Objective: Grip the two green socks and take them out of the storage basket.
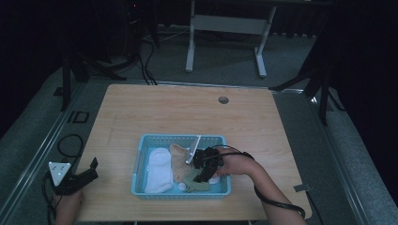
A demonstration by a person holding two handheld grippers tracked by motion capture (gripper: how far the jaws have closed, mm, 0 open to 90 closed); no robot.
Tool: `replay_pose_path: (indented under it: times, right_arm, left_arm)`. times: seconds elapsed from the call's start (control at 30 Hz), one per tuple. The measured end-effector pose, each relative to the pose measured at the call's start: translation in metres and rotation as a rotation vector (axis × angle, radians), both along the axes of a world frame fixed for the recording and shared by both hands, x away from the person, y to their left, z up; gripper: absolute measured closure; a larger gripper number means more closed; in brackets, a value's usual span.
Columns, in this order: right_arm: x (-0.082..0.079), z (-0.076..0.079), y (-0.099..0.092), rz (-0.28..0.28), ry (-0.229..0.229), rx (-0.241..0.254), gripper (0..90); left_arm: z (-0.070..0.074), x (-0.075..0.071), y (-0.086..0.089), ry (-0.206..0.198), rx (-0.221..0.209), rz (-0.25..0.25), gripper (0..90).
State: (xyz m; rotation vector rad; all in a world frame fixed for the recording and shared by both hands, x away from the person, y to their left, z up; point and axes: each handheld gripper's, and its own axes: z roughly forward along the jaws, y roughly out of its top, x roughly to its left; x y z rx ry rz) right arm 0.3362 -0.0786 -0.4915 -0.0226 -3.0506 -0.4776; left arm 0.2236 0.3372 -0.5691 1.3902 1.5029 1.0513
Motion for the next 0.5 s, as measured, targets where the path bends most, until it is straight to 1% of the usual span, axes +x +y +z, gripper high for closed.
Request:
replay_pose_path:
  times: [0.07, 0.1, 0.13, 0.17, 0.27, 0.3, 0.37, 0.5]
  right_arm:
    - [0.0, -0.003, 0.001, 0.005, -0.004, -0.007, 50.6]
    - [0.0, -0.004, 0.001, 0.003, -0.004, -0.009, 53.4]
    - [0.001, -0.004, 0.001, 0.005, -0.009, -0.009, 58.4]
    - [0.001, -0.005, 0.001, 0.001, -0.003, -0.009, 62.0]
    - [-0.001, -0.003, 0.0, 0.011, -0.03, -0.014, 75.4]
    - [-0.001, -0.001, 0.0, 0.017, -0.047, -0.015, 77.9]
    - [-0.003, 0.003, -0.001, 0.018, -0.054, -0.009, 79.5]
    - [-0.007, 0.009, -0.002, 0.032, -0.071, -0.015, 80.7]
  left_arm:
    - [0.0, 0.0, 0.0, 0.0, 0.0, 0.0, 0.4]
    - [0.0, 0.0, 0.0, 0.0, 0.0, 0.001, 0.4]
    - [0.0, 0.0, 0.0, 0.0, -0.001, 0.0, 0.4]
    - [0.0, 0.0, 0.0, 0.001, -0.001, 0.0, 0.3]
    - [0.0, 0.0, 0.0, 0.0, -0.006, 0.001, 0.4]
    - [0.0, 0.0, 0.0, 0.0, -0.006, 0.003, 0.3]
    - [0.0, 0.0, 0.0, 0.001, -0.005, 0.002, 0.4]
    - [0.0, 0.0, 0.0, 0.0, -0.006, 0.004, 0.4]
